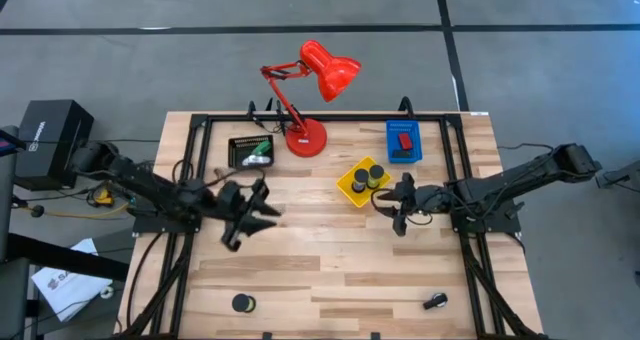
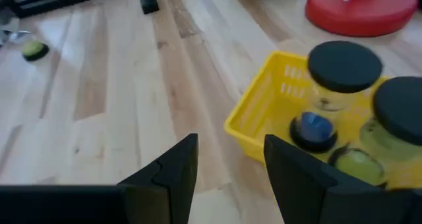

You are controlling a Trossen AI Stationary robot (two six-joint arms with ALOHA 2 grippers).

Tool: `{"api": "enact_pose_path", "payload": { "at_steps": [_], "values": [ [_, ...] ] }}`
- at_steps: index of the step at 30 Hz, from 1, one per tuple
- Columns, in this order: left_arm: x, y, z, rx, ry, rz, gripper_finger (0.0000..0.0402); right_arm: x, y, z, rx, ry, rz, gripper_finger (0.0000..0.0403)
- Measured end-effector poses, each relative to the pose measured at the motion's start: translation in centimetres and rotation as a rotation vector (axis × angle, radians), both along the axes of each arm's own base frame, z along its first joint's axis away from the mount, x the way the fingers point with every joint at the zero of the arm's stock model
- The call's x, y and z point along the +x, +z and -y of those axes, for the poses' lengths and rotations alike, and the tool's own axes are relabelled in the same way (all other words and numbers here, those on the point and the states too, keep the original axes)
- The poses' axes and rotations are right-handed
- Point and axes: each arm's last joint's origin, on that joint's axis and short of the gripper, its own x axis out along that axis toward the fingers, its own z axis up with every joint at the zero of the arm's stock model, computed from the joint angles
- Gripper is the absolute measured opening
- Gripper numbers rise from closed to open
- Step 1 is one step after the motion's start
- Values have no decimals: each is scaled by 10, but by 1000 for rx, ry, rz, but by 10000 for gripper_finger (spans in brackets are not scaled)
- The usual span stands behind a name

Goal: Pick & Place Office items
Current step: Put the light green hourglass into the yellow bin

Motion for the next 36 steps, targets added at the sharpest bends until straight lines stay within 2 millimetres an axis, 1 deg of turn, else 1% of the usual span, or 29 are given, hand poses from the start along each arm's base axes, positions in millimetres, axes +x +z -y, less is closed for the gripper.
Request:
{"api": "enact_pose_path", "payload": {
  "at_steps": [2,4,8,13,17,19,21,24,27,30,33,36],
  "values": [
    [0,11,13,24,21,23,111,0,1,-3,8,11,17,166],
    [4,19,26,68,74,1,111,1,4,-6,17,25,50,166],
    [16,36,49,180,191,-91,111,4,13,-15,7,87,142,166],
    [31,54,69,345,304,-261,113,3,19,-26,-52,178,201,166],
    [43,58,86,478,281,-401,132,2,18,-30,-55,200,192,166],
    [48,55,94,538,278,-475,146,2,17,-30,-56,202,184,166],
    [54,53,100,562,271,-545,162,1,17,-30,-57,202,179,166],
    [60,52,107,541,256,-660,187,1,16,-30,-59,203,175,166],
    [63,57,112,496,189,-791,207,1,16,-30,-59,202,172,166],
    [67,58,115,383,104,-924,221,1,16,-30,-59,202,172,166],
    [65,44,121,215,-20,-1076,227,1,16,-30,-60,202,169,166],
    [55,26,130,121,-141,-1214,225,1,15,-30,-61,206,161,166]
  ]
}}
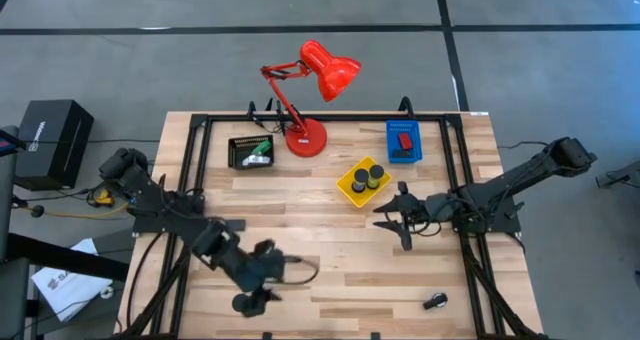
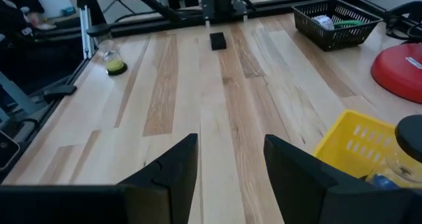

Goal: Pick & Place Office items
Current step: Put the light green hourglass into the yellow bin

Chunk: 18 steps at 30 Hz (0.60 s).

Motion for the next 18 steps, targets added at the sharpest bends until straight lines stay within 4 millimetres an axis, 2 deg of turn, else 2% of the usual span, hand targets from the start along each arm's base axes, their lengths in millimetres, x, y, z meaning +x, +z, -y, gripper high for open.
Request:
{"api": "enact_pose_path", "payload": {
  "at_steps": [4,8,13,18],
  "values": [
    [-19,-27,7,-28,9,-158,220,0,0,-1,-1,4,-1,166],
    [-28,-45,6,-67,117,-254,226,0,0,1,-21,1,0,166],
    [-35,-52,8,-118,174,-324,247,2,0,7,-33,-26,2,166],
    [-41,-53,15,-112,138,-324,265,4,0,14,-34,-64,1,166]
  ]
}}
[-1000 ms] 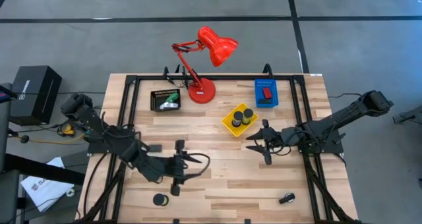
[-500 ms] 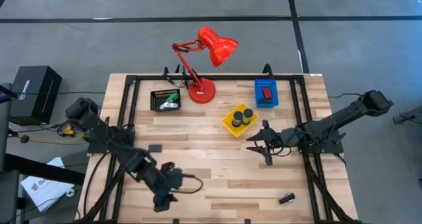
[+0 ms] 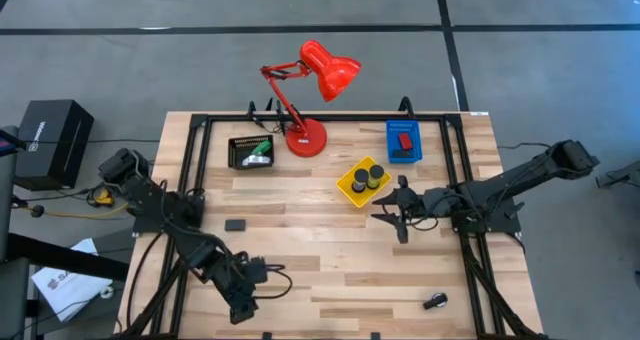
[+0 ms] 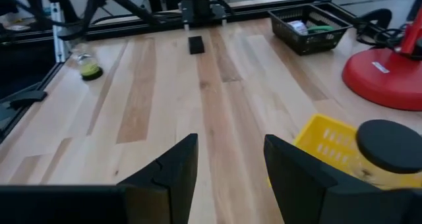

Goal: Pick & Place Office items
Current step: Put the light green hourglass into the yellow bin

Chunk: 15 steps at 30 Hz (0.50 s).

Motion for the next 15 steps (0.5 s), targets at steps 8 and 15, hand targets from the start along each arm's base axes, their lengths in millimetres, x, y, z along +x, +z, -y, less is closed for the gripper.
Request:
{"api": "enact_pose_path", "payload": {
  "at_steps": [8,15],
  "values": [
    [-18,-8,11,71,-73,26,269,0,0,0,2,1,0,166],
    [-32,-26,10,186,-85,60,269,0,0,0,2,-1,0,166]
  ]
}}
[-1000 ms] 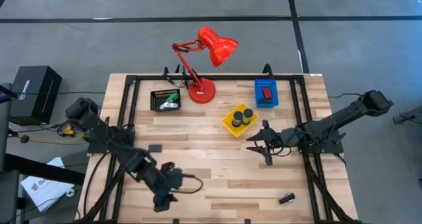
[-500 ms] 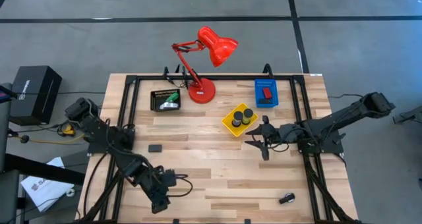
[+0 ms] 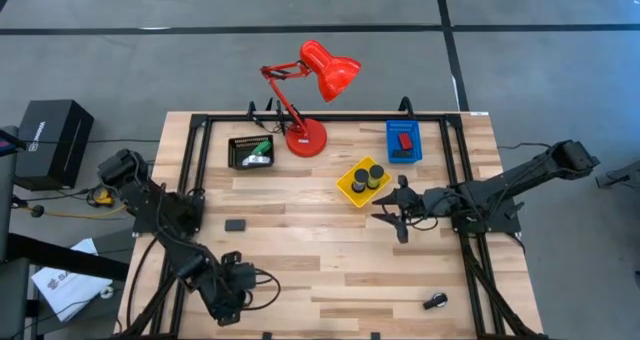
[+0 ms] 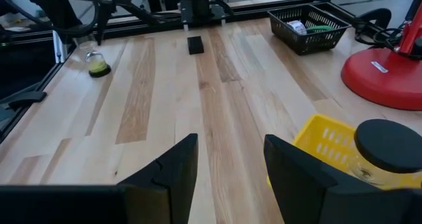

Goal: Pick & Place Office items
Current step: Put the light green hourglass into the yellow bin

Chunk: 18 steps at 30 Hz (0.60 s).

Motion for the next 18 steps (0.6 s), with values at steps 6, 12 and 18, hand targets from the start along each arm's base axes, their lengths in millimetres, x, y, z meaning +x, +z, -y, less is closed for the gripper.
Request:
{"api": "enact_pose_path", "payload": {
  "at_steps": [6,12,18],
  "values": [
    [-6,-6,1,38,-64,5,269,0,0,0,0,0,0,166],
    [-9,-9,-3,75,-73,-33,267,0,0,0,0,0,0,166],
    [-12,-12,-9,131,-69,-81,237,0,0,0,0,0,0,166]
  ]
}}
